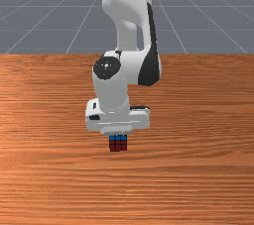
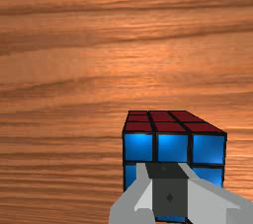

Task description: Rotate the cube till the blue face upward

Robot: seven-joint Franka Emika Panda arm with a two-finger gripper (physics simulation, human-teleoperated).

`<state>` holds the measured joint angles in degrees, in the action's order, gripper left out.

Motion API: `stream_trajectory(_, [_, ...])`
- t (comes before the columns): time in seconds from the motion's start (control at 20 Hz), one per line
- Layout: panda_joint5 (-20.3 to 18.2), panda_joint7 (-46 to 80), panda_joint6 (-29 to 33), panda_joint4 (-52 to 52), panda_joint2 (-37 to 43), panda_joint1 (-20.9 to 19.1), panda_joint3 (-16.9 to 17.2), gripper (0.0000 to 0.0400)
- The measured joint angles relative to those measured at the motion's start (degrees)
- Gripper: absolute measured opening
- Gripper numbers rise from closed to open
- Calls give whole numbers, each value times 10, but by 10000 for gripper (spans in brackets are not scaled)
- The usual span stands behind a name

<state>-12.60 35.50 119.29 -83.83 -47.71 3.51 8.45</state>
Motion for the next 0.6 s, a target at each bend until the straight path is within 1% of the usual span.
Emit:
stream_trajectory(0.15, [0, 3, 0, 0, 0, 2, 0, 10])
stream_trajectory(0.3, [2, 15, 1, -6, 4, 15, -5, 58])
stream_trajectory(0.35, [8, 25, 4, -8, 7, 27, -4, 63])
stream_trajectory(0.4, [16, 36, 7, -9, 9, 42, -4, 53])
stream_trajectory(0.45, [20, 44, 10, -11, 9, 55, -7, 30])
stream_trajectory(0.5, [22, 49, 12, -13, 5, 67, -12, 17])
stream_trajectory(0.6, [22, 54, 14, -14, -7, 82, -21, 5])
